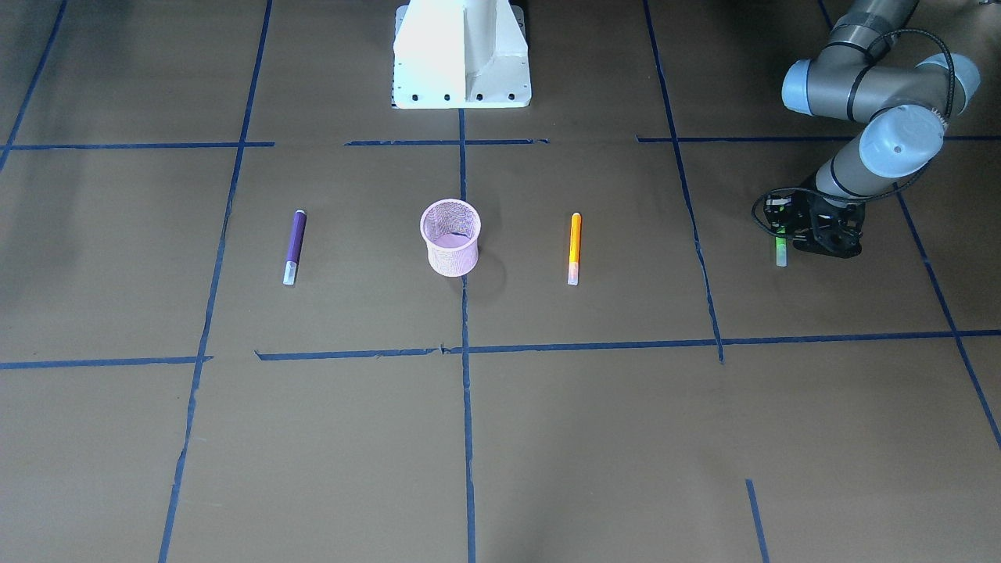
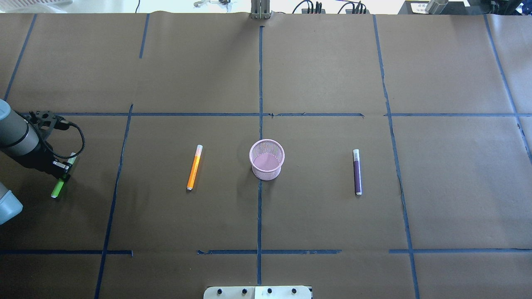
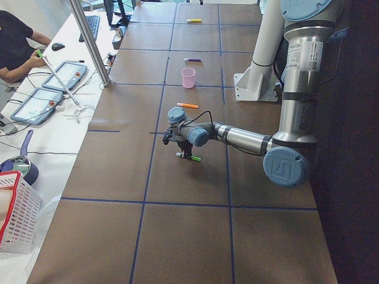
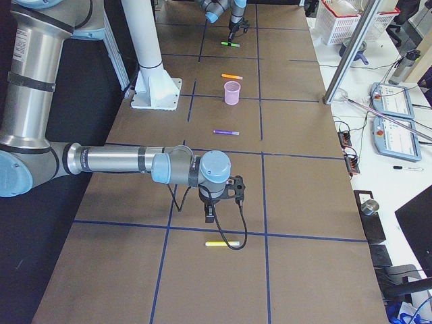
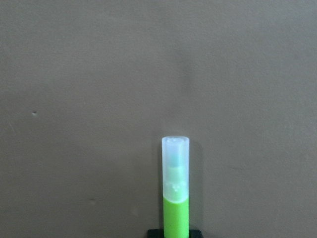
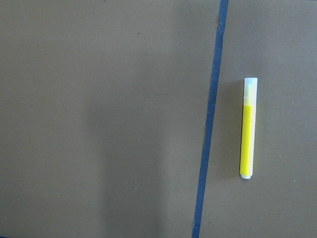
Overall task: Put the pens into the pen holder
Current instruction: 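Lift the green marker with the left gripper and carry it over the pink cup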
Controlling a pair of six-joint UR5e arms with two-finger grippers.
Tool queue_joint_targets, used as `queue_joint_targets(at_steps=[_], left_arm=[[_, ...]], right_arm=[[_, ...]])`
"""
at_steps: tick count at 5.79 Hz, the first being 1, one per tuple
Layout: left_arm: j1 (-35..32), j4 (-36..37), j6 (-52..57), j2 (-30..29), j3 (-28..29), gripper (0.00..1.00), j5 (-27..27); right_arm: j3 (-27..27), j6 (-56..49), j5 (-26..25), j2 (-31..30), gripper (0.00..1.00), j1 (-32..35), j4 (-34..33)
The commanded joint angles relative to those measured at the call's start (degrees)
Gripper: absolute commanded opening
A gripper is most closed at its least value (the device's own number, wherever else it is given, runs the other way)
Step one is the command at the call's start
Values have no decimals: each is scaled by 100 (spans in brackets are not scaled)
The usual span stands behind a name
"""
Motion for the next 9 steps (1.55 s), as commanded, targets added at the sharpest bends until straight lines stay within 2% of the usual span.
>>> queue_joint_targets(at_steps=[1,3,4,5,6,7,8,9], left_arm=[[-27,0,-70,-70,-319,0,-94],[-10,18,-384,-332,-1372,0,-16],[17,26,-448,-1082,-1525,0,-85],[234,-8,-1389,-1699,-1579,0,-42],[489,0,-2546,-2575,-1692,0,289],[866,-9,-2854,-2932,-1893,0,1162],[1679,-52,-3222,-3031,-1982,0,2554],[2513,-192,-3444,-3398,-1853,0,4013]], right_arm=[[3,0,9,0,100,0,8],[29,-9,0,0,100,0,17],[20,-9,0,0,100,0,121],[29,0,9,0,100,0,270],[29,-9,9,0,100,0,307],[55,-9,9,-44,100,9,525],[38,-9,0,-105,100,9,631],[47,-26,9,-184,100,9,658]])
